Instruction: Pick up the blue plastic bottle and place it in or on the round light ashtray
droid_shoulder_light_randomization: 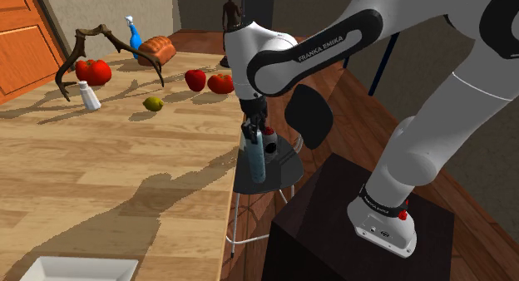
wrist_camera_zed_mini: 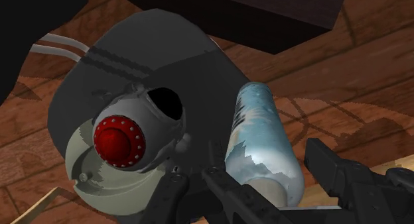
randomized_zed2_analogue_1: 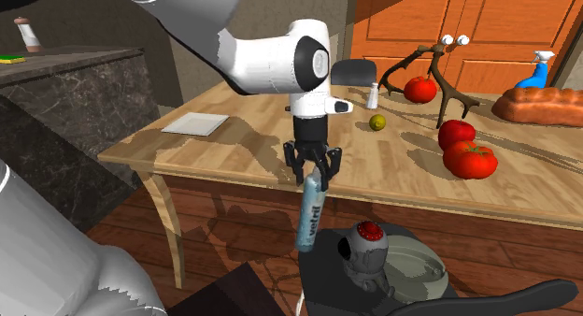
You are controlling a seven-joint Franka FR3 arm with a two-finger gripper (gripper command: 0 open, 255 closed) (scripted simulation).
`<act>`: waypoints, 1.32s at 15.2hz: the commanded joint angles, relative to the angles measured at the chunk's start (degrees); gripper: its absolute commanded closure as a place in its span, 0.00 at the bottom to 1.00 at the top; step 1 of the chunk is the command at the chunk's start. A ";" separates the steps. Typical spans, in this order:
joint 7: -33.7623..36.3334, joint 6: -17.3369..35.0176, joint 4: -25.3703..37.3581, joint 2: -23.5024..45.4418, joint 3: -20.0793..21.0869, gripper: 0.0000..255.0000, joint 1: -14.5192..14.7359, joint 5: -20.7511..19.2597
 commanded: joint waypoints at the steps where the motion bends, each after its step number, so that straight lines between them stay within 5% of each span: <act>1: -0.35 -1.67 0.94 -0.79 -0.09 1.00 0.07 0.30; 8: -1.35 -6.50 4.16 -2.56 -0.45 1.00 0.11 0.89; 20: -14.57 -11.84 19.25 5.76 -8.46 1.00 -6.99 -4.76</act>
